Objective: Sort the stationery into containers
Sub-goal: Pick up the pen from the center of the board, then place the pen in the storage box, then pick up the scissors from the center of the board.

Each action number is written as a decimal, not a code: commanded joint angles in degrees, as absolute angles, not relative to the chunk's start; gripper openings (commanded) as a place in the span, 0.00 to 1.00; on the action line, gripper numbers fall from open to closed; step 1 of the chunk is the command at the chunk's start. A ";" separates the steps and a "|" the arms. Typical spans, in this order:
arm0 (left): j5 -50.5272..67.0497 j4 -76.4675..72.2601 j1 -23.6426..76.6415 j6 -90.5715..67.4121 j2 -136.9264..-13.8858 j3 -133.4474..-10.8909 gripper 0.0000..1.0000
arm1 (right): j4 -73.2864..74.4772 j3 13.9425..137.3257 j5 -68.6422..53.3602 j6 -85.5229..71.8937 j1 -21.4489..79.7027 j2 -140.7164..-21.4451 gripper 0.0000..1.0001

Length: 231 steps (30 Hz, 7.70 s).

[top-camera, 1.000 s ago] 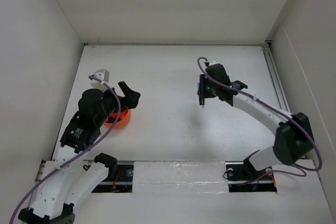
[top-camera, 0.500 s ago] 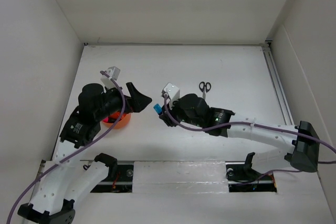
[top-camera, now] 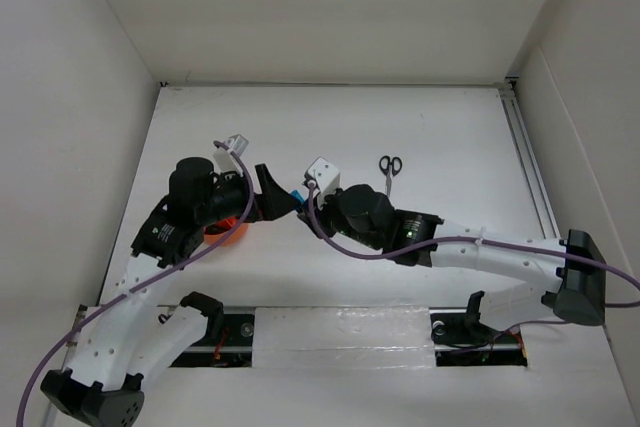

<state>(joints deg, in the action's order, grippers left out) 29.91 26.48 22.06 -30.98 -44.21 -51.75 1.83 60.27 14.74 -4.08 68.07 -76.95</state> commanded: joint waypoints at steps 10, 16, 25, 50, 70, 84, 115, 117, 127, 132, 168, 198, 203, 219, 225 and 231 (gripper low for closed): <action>31.29 20.30 22.24 -31.99 -44.73 -50.01 0.85 | -6.15 63.54 14.15 -4.48 69.79 -75.94 0.00; 30.59 20.30 22.24 -31.99 -45.26 -49.48 0.67 | -7.29 63.02 13.10 -5.01 69.79 -74.71 0.00; 31.90 19.78 22.24 -31.99 -45.26 -49.48 0.29 | -8.43 63.02 12.66 -5.54 69.79 -74.71 0.00; 22.94 22.41 22.24 -30.85 -41.75 -52.73 0.00 | -11.16 59.24 16.79 -6.06 69.79 -72.77 0.69; -19.23 44.19 22.24 -37.78 -42.10 -63.63 0.00 | -8.09 48.43 20.13 -8.61 69.79 -61.79 0.90; -40.33 59.32 22.24 -51.23 -41.30 -65.91 0.00 | -7.56 44.65 19.08 -8.71 69.79 -56.60 0.91; -44.03 59.16 22.24 -77.52 -57.14 -54.59 0.00 | -8.09 40.78 16.52 -6.59 69.79 -48.43 0.94; -44.56 58.54 22.24 -78.13 -56.61 -53.97 0.00 | -8.09 40.78 16.00 -6.59 69.79 -48.43 0.94; -44.56 58.01 22.24 -79.89 -56.60 -52.21 0.12 | -8.61 40.78 15.47 -6.06 69.79 -48.96 0.94; -44.03 58.01 22.24 -79.37 -54.23 -52.21 0.34 | -8.61 40.78 16.00 -6.06 69.79 -49.57 0.95; -28.56 34.54 22.24 -34.98 -32.69 -55.28 1.00 | 23.47 75.93 17.93 -27.51 17.85 -103.62 0.70; -27.33 34.01 22.24 -33.93 -33.84 -55.28 1.00 | 31.11 86.31 11.34 -22.06 16.17 -116.98 0.50; -27.33 34.01 22.24 -33.93 -32.70 -55.28 1.00 | 33.83 87.53 8.80 -21.01 16.17 -118.03 0.36; -25.50 33.14 22.24 -32.88 -32.17 -55.28 1.00 | 27.80 79.56 2.82 -18.54 16.78 -111.83 0.00; -6.45 29.63 22.24 -27.86 -34.35 -55.28 1.00 | 17.24 69.89 6.67 -21.97 26.53 -99.43 0.00; 15.01 22.51 22.24 -30.93 -37.62 -52.74 1.00 | 8.97 64.86 14.21 -24.69 42.59 -82.02 0.00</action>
<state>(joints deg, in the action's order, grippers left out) 0.82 28.86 22.39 -30.24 -36.40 -54.35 17.89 65.14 8.88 -22.52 36.77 -89.41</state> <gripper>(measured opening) 0.997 0.024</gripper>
